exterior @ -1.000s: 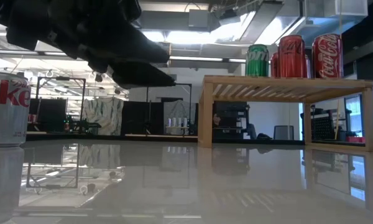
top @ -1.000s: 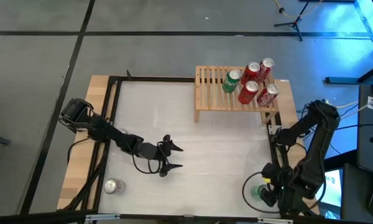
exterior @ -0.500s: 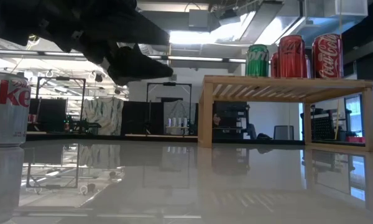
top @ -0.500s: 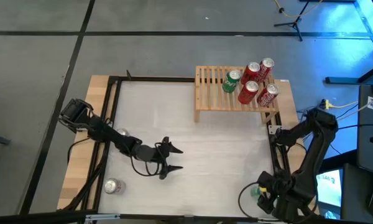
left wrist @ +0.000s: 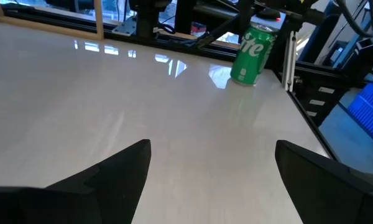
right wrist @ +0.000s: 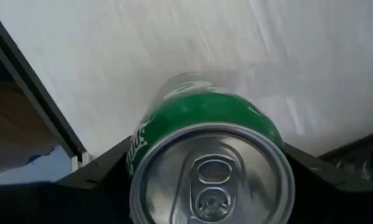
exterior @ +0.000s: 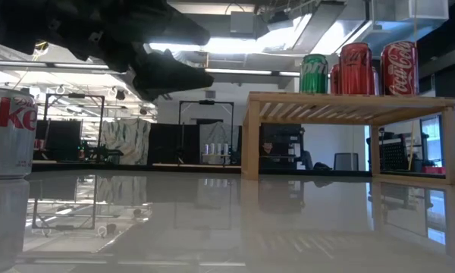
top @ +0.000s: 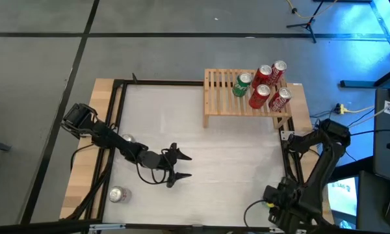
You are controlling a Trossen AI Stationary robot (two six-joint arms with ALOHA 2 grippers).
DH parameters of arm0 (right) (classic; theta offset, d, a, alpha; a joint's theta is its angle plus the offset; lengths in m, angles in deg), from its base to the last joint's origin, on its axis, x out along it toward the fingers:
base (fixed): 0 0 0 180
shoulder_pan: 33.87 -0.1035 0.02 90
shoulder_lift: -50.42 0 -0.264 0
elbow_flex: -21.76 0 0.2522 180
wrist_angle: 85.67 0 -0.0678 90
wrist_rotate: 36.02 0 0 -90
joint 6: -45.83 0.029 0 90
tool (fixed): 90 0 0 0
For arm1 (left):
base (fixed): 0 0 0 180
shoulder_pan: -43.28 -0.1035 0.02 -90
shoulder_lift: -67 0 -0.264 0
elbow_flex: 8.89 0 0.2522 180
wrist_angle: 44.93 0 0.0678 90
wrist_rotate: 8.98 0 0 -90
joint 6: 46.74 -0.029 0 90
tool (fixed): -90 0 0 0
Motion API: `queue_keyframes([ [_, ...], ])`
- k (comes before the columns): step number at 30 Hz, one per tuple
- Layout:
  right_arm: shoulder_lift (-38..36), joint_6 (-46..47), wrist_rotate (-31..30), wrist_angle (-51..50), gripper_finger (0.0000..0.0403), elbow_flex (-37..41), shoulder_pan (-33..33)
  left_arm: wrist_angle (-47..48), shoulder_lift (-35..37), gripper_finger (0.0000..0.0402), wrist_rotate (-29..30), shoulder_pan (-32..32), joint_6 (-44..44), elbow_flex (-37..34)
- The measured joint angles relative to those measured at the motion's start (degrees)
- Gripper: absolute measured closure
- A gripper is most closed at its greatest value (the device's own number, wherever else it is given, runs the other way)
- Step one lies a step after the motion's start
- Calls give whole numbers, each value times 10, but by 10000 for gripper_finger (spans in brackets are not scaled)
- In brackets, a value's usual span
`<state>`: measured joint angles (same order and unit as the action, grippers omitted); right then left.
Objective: Place canned beverage on shelf
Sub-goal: Put the green soda can on the shelf aligned with the other green soda can
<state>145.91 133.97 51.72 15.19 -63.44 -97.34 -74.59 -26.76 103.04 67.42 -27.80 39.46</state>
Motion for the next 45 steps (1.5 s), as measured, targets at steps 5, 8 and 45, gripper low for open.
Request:
queue_keyframes([
  [5,0,-111,-23,12,118,0,35,1,0,67,0,0,-3,0],
  [8,0,-182,-42,11,118,0,62,1,0,67,0,0,-4,0],
  [45,0,-826,-12,136,115,-17,375,-5,-46,67,29,1,1,0],
])
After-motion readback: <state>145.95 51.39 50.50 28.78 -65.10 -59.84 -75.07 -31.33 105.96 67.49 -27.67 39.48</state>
